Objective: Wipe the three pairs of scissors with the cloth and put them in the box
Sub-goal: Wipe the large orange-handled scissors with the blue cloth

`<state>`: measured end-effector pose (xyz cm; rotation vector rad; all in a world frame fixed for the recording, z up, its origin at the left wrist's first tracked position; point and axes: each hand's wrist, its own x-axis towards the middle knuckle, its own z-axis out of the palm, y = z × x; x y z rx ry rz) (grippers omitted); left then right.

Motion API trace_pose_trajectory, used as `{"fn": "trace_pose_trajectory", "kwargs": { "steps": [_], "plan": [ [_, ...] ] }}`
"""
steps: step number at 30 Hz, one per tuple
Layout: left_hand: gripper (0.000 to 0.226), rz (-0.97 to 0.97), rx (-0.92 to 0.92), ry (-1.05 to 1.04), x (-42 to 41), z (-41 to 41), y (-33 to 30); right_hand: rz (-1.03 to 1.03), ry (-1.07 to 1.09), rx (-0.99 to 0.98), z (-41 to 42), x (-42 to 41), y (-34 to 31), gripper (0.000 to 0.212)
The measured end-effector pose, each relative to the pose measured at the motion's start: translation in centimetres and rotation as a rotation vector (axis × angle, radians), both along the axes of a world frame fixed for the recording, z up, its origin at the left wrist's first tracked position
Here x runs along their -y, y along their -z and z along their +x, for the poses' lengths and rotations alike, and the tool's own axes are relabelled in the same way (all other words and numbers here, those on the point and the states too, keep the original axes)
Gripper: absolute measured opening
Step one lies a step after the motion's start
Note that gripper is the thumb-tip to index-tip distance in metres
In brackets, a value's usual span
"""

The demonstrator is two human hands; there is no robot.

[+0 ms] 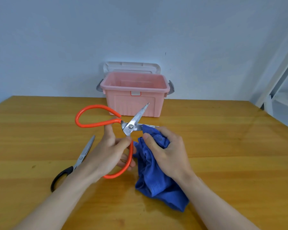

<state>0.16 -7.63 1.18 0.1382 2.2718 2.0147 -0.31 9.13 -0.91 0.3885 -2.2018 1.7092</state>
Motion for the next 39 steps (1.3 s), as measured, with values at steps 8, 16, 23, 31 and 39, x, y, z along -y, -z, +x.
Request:
{"fn": "trace_pose_trajectory", "kwargs": {
  "steps": [8,16,23,31,39],
  "plan": [
    [0.020,-0.140,-0.128,0.065,0.6,-0.6,1.2,0.019,0.001,-0.058,0.1,0.0,0.0,0.013],
    [0.021,-0.028,-0.067,0.078,0.7,-0.6,1.1,0.091,0.009,-0.096,0.2,0.0,0.0,0.019],
    [0.038,0.032,-0.127,0.001,0.4,-0.4,0.6,0.060,0.073,-0.066,0.3,0.0,-0.4,0.008],
    [0.028,-0.028,-0.237,-0.064,0.0,-0.5,0.9,0.220,0.086,-0.022,0.3,0.1,-0.2,0.019],
    [0.036,-0.078,-0.252,-0.099,0.1,-0.5,1.2,0.311,0.068,-0.021,-0.1,0.0,0.0,0.011]
  ]
}}
